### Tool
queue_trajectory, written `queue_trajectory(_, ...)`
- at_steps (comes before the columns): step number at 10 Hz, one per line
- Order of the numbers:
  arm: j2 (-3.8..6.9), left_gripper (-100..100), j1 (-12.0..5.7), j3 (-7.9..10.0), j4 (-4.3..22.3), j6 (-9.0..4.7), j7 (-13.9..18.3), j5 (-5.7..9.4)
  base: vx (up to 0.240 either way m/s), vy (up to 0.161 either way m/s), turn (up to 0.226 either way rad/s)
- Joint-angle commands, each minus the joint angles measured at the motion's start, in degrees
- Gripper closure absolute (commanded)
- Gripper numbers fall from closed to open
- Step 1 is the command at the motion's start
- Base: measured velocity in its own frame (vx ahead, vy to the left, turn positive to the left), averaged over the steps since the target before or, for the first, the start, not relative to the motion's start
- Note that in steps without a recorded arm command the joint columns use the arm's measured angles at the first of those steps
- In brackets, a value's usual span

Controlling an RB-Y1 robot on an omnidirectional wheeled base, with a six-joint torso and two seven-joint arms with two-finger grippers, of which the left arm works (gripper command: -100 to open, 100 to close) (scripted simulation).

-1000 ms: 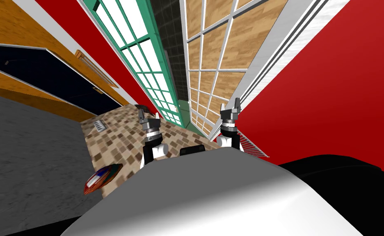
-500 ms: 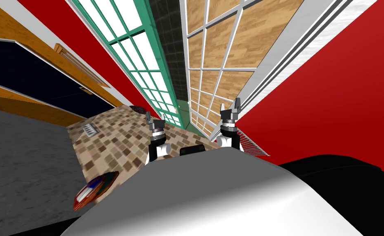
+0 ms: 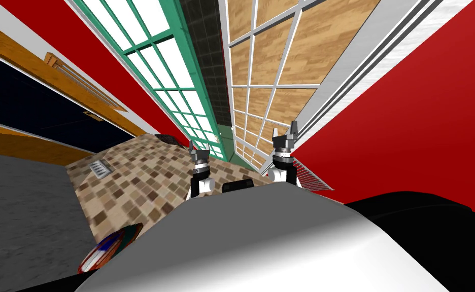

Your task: Push the door open

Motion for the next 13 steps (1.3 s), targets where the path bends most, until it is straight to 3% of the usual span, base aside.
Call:
queue_trajectory(1, 0.63, -100, -0.39, -0.90, 1.91, -0.92, 1.81, 1.30, 0.074, 0.096, -0.107)
queue_trajectory(5, 1.63, -100, -1.56, -3.71, 7.63, -3.57, 5.91, 4.42, 0.074, 0.105, -0.109)
queue_trajectory(6, 1.63, -100, -1.56, -3.71, 7.63, -3.57, 5.91, 4.42, 0.067, 0.077, -0.045)
queue_trajectory(13, 3.06, -100, -3.79, -9.07, 18.54, -8.63, 13.72, 10.36, 0.073, 0.098, -0.115)
